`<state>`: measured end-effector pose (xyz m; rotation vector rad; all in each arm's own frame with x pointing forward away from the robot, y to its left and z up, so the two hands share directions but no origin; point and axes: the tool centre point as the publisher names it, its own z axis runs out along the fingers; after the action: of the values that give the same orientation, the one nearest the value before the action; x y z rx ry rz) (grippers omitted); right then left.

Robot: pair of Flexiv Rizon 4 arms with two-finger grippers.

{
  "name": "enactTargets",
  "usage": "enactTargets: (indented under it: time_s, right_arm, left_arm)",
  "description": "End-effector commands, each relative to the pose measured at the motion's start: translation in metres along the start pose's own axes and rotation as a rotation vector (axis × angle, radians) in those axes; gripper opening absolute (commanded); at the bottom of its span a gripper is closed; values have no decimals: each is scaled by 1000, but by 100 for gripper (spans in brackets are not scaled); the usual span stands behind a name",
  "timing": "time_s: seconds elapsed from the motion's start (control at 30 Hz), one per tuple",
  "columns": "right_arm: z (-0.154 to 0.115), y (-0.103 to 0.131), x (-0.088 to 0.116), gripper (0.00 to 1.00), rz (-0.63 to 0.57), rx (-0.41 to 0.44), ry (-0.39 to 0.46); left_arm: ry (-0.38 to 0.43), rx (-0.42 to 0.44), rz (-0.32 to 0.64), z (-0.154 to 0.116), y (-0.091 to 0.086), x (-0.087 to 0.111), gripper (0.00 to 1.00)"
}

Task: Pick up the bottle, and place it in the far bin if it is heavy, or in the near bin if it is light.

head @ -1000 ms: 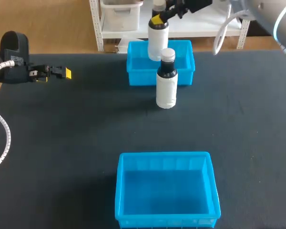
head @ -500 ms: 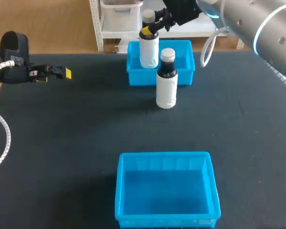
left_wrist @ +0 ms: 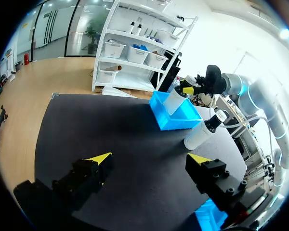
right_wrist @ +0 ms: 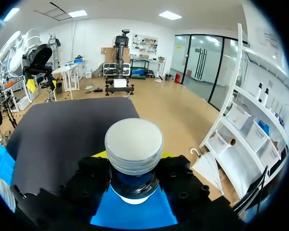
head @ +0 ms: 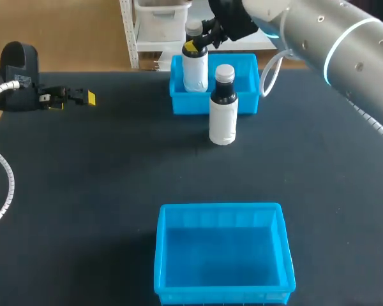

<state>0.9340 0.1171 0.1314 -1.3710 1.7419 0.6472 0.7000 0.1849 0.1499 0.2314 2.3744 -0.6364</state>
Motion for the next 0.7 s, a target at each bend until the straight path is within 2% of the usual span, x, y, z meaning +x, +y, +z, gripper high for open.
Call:
enactTargets:
  time_s: [0.03, 0.37, 0.47, 0.57, 0.6, 0.63, 0.67, 0.7]
  right_arm:
    - [10, -22, -3, 0, 6, -320, 7]
    - [15, -21, 5, 0, 23, -334, 12]
    - [16, -21, 5, 10, 24, -336, 13]
    - [17, -22, 6, 12, 27, -339, 15]
    - [17, -22, 6, 31, 28, -340, 16]
    - [17, -22, 6, 87, 29, -340, 17]
    - [17, -22, 6, 100, 30, -341, 18]
    - [16, -22, 7, 100, 33, -341, 20]
  left_arm:
    - [0, 0, 0, 0, 0, 0, 100]
    - [0, 0, 0, 0, 0, 0, 100]
    - [0, 0, 0, 0, 0, 0, 100]
    - [0, 0, 0, 0, 0, 0, 100]
    - [0, 0, 0, 0, 0, 0, 100]
    - [0, 0, 0, 0, 0, 0, 100]
    - [0, 0, 0, 0, 0, 0, 100]
    - [0, 0, 0, 0, 0, 0, 100]
